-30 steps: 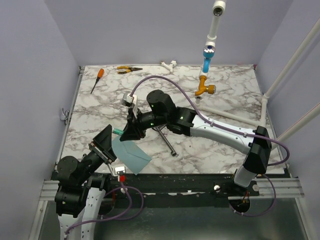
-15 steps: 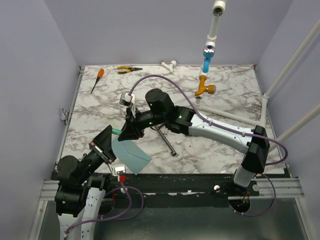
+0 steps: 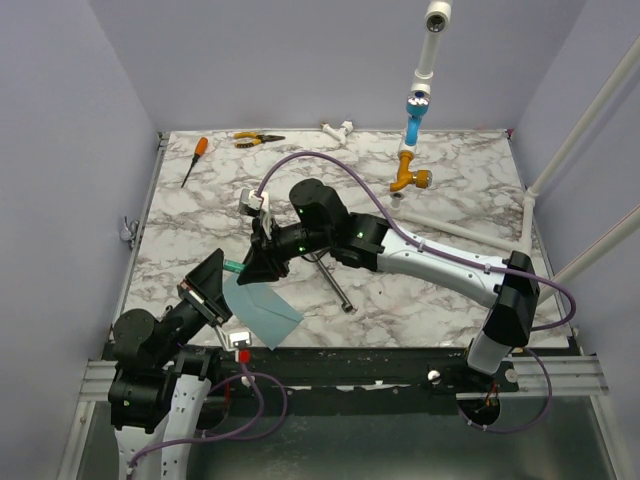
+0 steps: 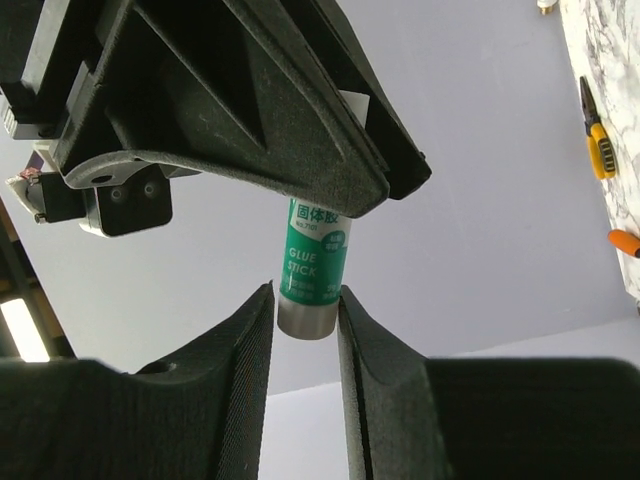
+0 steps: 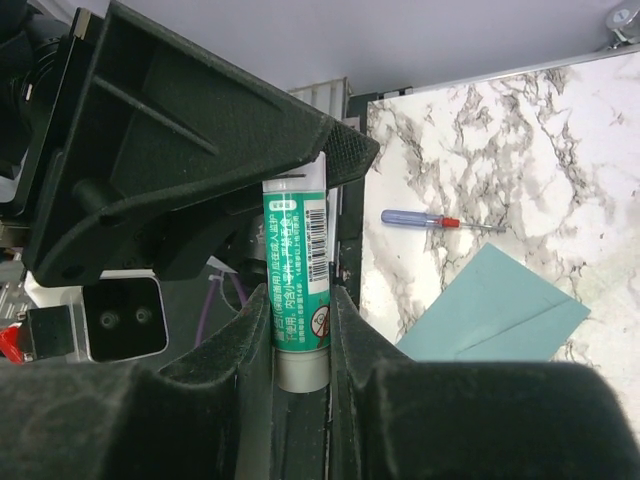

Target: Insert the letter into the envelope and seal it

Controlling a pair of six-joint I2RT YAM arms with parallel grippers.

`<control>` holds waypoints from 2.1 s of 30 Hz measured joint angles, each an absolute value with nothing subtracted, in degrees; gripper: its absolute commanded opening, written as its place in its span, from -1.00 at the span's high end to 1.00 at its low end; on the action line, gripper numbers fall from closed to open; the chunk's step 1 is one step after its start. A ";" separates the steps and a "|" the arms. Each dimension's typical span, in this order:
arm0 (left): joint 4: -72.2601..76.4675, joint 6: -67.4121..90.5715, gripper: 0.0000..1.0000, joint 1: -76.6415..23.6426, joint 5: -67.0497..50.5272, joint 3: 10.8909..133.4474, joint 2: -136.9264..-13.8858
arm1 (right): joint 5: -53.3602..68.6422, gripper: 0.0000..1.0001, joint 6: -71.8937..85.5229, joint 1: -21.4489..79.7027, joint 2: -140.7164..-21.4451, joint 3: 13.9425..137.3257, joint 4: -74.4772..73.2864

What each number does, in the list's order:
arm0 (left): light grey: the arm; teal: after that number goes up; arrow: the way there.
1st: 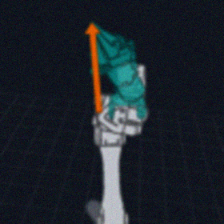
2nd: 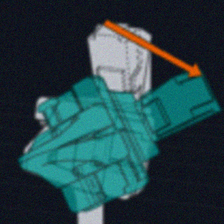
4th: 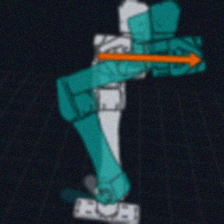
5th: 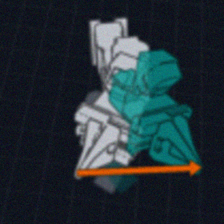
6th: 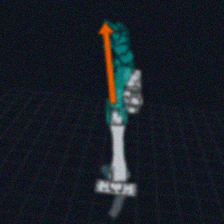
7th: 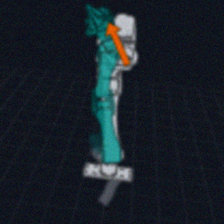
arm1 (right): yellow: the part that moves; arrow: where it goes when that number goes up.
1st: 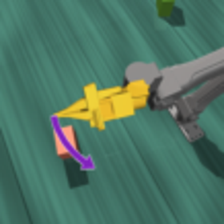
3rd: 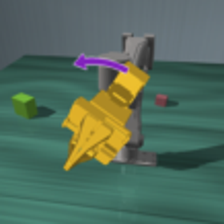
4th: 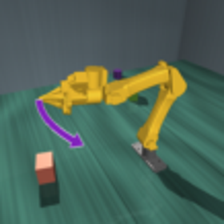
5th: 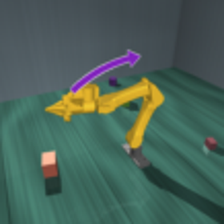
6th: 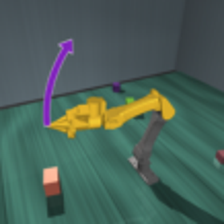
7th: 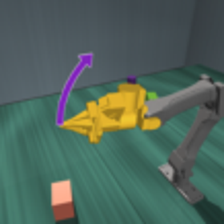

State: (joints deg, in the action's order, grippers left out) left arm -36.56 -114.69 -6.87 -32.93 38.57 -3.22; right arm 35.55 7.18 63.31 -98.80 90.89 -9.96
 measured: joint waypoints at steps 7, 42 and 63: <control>-37.91 -117.47 1.00 -6.85 -33.30 38.59 -3.09 | 35.73 0.99 6.83 63.31 -98.61 90.87 -10.33; -83.74 -80.86 1.00 -6.87 -38.87 71.64 -37.60 | 10.70 0.99 -25.04 72.71 -88.62 69.58 7.14; -72.36 -83.57 -0.68 -7.03 -45.45 57.25 -13.43 | 13.85 0.99 -15.16 67.68 -85.82 70.48 -0.91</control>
State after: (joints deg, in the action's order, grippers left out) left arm -72.36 -83.57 -7.03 -45.45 57.25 -13.43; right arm 13.85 -15.16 67.68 -85.82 70.48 -0.91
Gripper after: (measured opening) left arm 0.836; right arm 0.226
